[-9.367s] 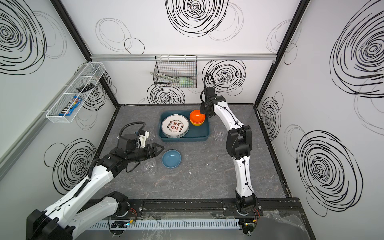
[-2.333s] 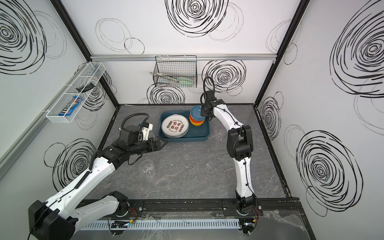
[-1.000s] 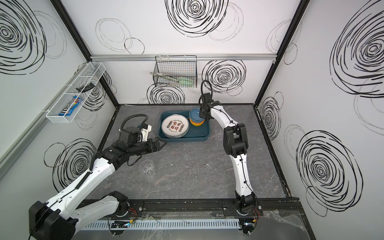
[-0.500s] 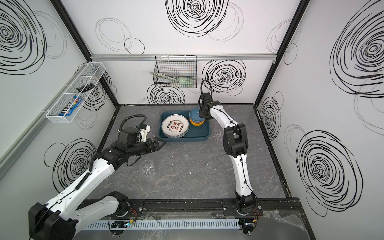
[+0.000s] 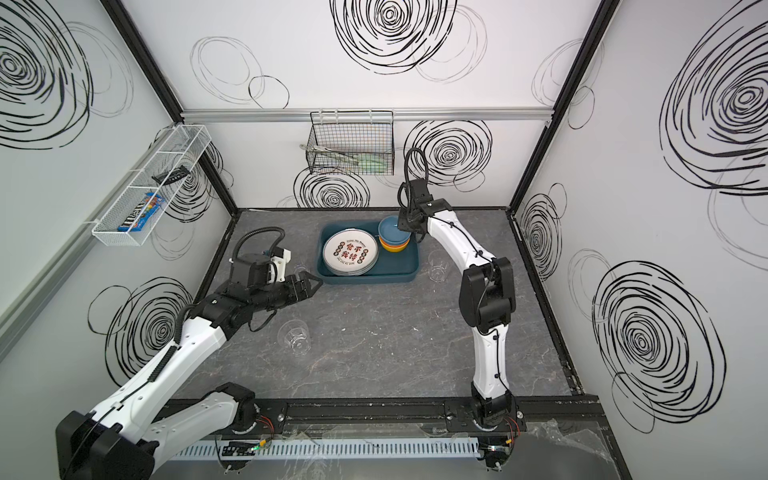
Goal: Place the mixed dishes into the plastic bin
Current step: 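Open the right gripper off the blue bowl while the left reaches toward a cup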
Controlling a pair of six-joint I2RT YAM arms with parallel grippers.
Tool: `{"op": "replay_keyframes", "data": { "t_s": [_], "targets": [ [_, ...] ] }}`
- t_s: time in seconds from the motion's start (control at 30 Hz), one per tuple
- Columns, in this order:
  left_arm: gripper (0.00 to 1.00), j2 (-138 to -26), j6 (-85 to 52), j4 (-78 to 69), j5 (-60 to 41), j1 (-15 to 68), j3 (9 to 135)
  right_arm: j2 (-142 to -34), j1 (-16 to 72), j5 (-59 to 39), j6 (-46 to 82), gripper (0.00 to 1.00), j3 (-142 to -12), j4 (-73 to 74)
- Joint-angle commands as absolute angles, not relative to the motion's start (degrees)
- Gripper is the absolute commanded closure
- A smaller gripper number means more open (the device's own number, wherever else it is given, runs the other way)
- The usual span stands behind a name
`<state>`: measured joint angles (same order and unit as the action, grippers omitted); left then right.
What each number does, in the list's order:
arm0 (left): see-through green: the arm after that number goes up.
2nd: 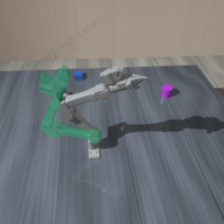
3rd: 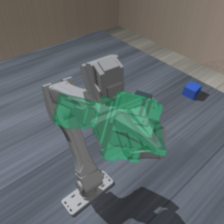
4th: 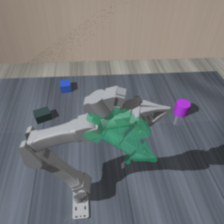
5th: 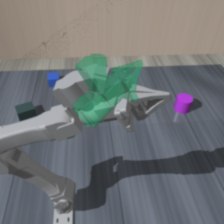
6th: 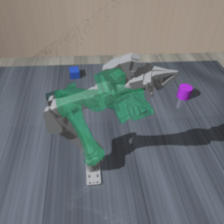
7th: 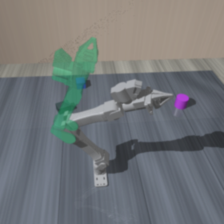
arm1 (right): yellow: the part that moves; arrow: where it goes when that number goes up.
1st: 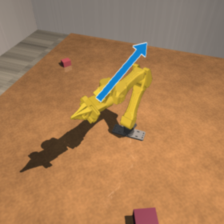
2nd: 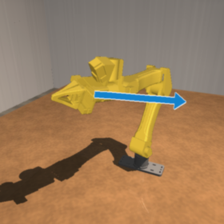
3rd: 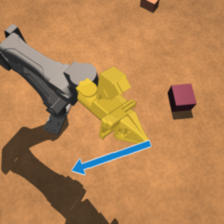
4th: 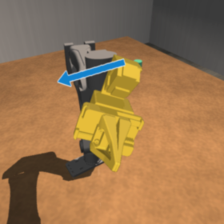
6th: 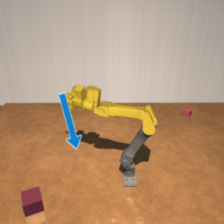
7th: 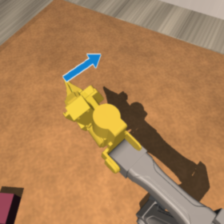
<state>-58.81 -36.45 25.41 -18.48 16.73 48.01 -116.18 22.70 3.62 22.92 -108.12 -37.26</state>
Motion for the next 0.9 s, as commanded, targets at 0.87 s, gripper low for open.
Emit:
{"op": "replay_keyframes", "data": {
  "t_s": [0.87],
  "targets": [
    [0.33, -73.64, -35.55, 24.16, -5.56, 4.71, 56.83, -80.15, 37.73, -23.47, 19.87, 0.47, -61.72, -10.75]
  ]
}}
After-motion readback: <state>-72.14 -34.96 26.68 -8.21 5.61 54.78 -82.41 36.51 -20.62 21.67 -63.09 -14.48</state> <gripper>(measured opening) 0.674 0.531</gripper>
